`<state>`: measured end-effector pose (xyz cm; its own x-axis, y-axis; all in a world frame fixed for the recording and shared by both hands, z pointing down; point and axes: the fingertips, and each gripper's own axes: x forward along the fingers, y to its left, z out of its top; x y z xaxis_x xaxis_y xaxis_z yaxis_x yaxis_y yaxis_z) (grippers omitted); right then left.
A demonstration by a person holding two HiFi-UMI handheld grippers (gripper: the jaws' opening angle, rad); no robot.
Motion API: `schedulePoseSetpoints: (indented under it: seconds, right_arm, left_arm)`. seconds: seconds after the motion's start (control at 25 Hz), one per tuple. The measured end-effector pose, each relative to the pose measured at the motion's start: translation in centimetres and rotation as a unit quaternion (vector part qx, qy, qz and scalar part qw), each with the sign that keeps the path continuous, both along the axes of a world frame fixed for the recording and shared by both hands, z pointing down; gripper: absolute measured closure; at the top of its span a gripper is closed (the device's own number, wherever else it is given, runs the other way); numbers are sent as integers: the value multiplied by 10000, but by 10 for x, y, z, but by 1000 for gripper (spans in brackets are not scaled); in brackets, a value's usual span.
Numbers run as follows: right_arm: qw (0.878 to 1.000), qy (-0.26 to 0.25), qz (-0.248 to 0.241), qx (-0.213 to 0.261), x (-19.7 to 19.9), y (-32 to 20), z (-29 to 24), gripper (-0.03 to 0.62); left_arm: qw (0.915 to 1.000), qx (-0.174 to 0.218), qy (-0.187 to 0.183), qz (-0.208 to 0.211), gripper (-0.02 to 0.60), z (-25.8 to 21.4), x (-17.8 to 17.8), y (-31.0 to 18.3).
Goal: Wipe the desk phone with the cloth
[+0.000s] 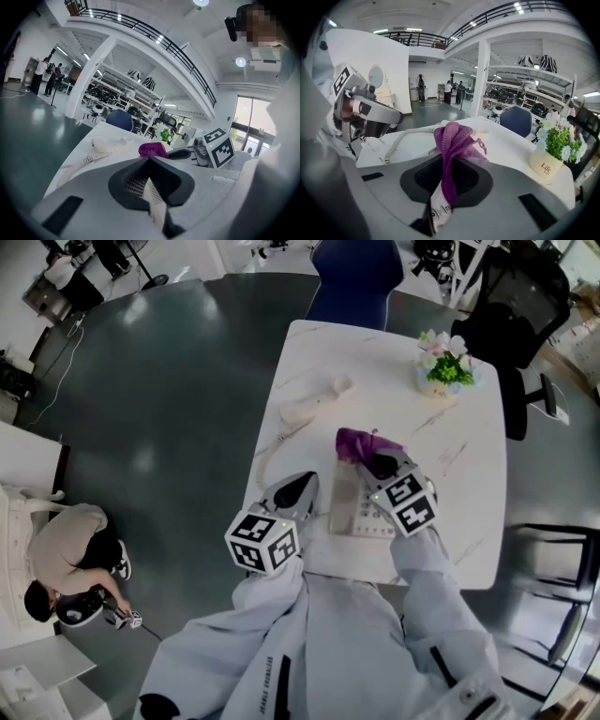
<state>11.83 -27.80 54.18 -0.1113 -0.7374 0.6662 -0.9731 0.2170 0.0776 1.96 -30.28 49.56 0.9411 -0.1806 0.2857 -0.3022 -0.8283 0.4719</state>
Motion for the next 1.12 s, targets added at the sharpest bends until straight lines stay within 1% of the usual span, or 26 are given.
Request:
schedulePoseSetpoints:
  seconds: [0.28,0.64,0.8,1.12]
  right_arm:
    - [10000,-41,9,-52,-2,3,1,557]
    - [9997,-138,-134,-122,-10,13,5,557]
    - [9993,-153,-286,-183,-16,19,8,557]
    - [9977,-191,-555,-343,-27,33,12,557]
  left_arm:
    - [10000,-16,-4,45,583,2,-1,2]
    - [10000,-54,-38,-64,583,4,-4,14]
    - [9998,-64,-56,-178,584,4,-5,20]
    - [9996,-97,-74,-247,584,3,-5,39]
